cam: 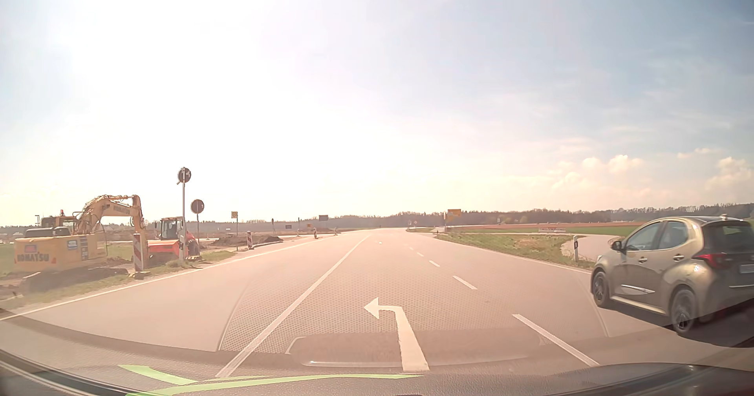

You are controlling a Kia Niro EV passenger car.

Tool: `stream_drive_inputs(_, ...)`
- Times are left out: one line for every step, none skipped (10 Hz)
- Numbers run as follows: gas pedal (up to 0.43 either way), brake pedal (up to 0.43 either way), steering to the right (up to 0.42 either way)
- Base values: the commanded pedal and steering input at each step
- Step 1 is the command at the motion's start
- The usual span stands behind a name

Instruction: Follow the waypoints while adhering to traffic rules and regulations

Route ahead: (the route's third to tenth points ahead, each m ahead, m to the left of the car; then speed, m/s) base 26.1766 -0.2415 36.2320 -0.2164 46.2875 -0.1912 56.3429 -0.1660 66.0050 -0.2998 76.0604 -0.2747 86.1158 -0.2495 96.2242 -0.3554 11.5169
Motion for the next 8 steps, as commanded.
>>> stream_drive_inputs(0.067,0.000,0.003)
stream_drive_inputs(0.079,0.000,0.002)
stream_drive_inputs(0.098,0.000,0.001)
stream_drive_inputs(0.110,0.000,0.001)
stream_drive_inputs(0.110,0.000,0.000)
stream_drive_inputs(0.110,0.000,0.000)
stream_drive_inputs(0.110,0.000,0.000)
stream_drive_inputs(0.110,0.000,-0.001)
